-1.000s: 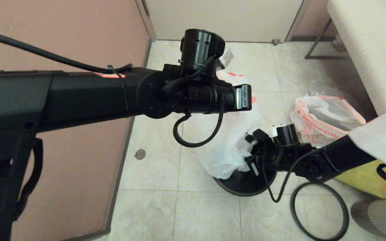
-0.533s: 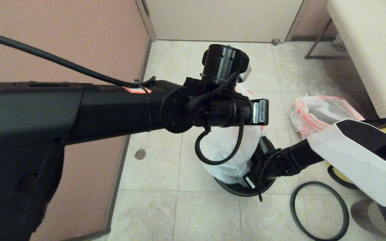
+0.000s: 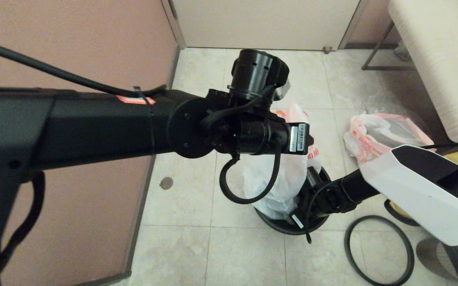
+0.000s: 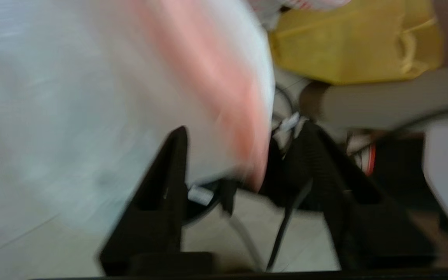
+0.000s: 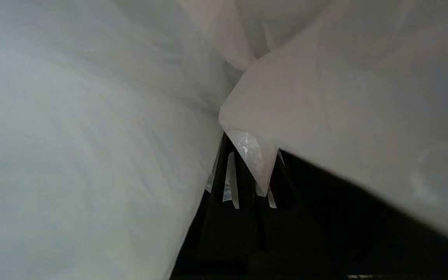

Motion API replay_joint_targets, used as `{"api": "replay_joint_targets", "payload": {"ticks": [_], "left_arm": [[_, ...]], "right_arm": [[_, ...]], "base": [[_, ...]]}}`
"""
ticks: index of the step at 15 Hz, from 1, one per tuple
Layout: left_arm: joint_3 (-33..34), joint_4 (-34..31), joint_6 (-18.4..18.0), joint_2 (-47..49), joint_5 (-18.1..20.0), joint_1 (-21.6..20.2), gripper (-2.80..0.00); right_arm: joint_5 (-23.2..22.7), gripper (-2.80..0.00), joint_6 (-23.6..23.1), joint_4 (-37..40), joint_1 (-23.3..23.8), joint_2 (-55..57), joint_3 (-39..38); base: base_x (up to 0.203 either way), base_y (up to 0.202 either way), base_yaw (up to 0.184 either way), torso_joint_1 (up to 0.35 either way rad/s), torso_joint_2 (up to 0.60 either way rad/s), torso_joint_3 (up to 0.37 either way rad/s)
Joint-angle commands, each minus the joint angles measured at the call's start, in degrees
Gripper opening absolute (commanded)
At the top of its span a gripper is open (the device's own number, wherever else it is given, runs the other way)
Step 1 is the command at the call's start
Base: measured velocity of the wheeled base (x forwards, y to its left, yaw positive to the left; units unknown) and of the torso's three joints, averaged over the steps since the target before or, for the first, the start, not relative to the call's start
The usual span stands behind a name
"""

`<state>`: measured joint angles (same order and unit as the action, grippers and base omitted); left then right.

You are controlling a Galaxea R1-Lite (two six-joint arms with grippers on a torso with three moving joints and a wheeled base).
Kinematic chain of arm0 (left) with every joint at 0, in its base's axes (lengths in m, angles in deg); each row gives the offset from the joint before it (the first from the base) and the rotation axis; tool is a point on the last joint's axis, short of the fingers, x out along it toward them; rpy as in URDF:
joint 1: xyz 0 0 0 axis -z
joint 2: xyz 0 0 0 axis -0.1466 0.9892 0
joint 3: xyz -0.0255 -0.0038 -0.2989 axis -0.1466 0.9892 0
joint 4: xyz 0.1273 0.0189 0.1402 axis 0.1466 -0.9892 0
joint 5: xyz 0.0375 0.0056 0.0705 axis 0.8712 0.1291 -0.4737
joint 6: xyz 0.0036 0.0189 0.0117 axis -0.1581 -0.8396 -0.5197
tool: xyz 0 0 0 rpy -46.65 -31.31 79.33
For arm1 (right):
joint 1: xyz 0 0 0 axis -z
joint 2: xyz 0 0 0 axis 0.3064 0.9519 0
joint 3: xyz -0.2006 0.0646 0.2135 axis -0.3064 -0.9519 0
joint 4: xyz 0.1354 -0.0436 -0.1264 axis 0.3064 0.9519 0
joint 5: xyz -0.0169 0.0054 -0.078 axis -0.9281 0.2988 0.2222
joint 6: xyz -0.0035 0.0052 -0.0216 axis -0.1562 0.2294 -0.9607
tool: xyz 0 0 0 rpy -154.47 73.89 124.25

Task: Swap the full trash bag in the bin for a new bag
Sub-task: Put the new garbage bag on the trash can

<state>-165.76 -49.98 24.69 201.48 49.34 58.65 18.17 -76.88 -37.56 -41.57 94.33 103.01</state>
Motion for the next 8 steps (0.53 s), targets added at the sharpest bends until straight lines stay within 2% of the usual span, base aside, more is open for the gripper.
{"api": "replay_joint_targets", "payload": {"ticks": [1,4,6,8], "left_arm": [[2.5,-3.0,-0.3,-8.3,-3.5,0.9,0.0],[8.8,-4.7,-0.5,-17.7,-7.5,1.0,0.0],[11.7,-5.2,-0.5,-20.1,-8.4,-2.5,0.0],[12.6,-5.3,-0.5,-20.3,-8.3,-4.1,0.0]], "right_arm": [[1.2,-2.8,-0.9,0.0,-0.1,1.2,0.5],[3.9,-2.8,-3.3,-0.3,-0.3,5.8,2.2],[5.1,-2.8,-4.4,-0.5,-0.2,9.2,6.6],[5.8,-2.8,-4.5,-0.4,-0.3,12.4,11.5]], "base": [[0.0,0.0,0.0,0.0,0.0,0.0],[0.0,0.0,0.0,0.0,0.0,0.0],[0.0,0.0,0.0,0.0,0.0,0.0],[0.0,0.0,0.0,0.0,0.0,0.0]]}}
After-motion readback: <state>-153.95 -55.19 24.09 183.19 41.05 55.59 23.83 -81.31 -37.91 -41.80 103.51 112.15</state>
